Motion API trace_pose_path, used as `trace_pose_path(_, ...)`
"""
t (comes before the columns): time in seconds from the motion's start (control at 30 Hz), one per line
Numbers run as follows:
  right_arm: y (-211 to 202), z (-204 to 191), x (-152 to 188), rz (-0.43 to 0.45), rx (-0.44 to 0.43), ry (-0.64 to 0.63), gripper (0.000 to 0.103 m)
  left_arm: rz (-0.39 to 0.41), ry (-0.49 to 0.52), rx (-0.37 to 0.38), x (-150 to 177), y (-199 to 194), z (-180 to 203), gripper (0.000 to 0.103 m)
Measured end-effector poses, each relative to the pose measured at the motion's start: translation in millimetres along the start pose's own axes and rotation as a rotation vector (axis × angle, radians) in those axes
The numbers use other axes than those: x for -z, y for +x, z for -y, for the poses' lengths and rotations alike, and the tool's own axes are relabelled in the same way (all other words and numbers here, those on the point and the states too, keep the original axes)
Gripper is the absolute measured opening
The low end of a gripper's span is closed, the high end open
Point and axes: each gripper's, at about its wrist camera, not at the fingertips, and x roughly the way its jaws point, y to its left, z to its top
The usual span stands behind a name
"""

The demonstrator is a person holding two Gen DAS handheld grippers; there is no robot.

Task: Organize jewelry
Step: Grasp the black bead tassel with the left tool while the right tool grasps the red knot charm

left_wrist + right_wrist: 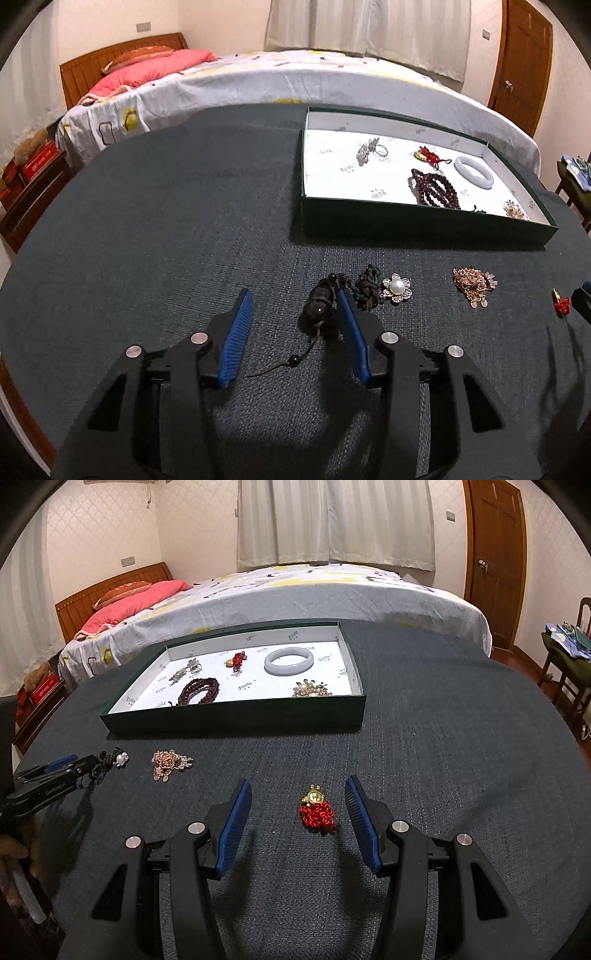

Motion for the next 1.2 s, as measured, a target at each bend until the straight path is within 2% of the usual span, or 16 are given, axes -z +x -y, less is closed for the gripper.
trace_pose_path(0.27, 1, -1, 1, -0.004, 0.001, 0.0, 0.052, -0.026, 0.007, 0.016, -1, 6, 3, 0.04)
trace_pose_path(0.33, 2, 0, 2, -0.006, 0.004, 0.002, 0.052, -0.024, 0.009, 0.021, -1, 6, 3, 0.031)
trace_pose_path(0.4, 4, 2, 2, -0.008, 0.007, 0.004, 0.052, -0.022, 0.022, 0.031, -1, 6, 5, 0.018)
trace_pose_path(0.73, 10, 15, 3, -0.031, 0.047, 0.02, 0.052, 0.014, 0.013, 0.024, -2, -4, 5, 0.017)
trace_pose_path(1.07, 27, 10, 2, -0.101, 0.026, -0.008, 0.052, 0.058, 0.005, 0.017, -7, -20, 5, 0.017)
trace_pose_path(1.17, 30, 9, 4, -0.124, 0.013, -0.007, 0.046, 0.057, 0.003, 0.018, -7, -20, 5, 0.017)
trace_pose_path(1.2, 30, 10, 5, -0.128, 0.012, -0.006, 0.039, 0.057, 0.002, 0.017, -7, -20, 5, 0.017)
